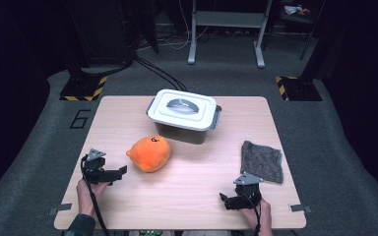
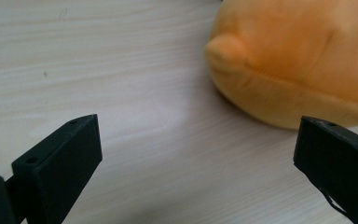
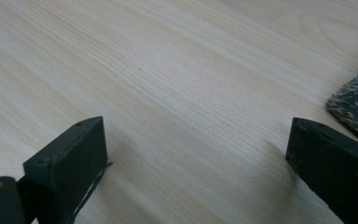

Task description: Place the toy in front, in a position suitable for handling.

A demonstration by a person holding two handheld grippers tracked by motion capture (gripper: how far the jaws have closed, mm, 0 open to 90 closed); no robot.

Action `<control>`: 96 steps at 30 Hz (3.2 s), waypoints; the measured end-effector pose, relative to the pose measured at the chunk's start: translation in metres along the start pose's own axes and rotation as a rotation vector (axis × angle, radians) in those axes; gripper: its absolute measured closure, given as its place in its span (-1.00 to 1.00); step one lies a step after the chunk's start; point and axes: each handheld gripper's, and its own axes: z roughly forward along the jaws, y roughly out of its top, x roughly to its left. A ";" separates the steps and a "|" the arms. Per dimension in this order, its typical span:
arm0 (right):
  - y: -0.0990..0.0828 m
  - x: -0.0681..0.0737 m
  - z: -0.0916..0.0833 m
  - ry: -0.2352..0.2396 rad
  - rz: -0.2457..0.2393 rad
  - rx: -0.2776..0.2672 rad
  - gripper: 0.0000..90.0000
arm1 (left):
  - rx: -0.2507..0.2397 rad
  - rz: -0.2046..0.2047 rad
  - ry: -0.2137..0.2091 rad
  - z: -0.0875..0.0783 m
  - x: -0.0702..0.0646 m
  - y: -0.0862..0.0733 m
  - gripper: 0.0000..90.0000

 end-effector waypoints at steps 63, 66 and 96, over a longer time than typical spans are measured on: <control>0.000 -0.001 0.000 -0.011 0.010 0.002 -0.89 | -0.106 0.127 -0.141 0.028 -0.064 0.036 0.56; 0.000 -0.001 0.000 -0.011 0.010 0.001 -0.89 | -0.117 0.128 -0.164 0.024 -0.065 0.038 0.56; 0.000 -0.001 0.000 -0.012 0.010 0.001 -0.89 | -0.100 0.291 -0.396 0.023 -0.119 0.044 0.54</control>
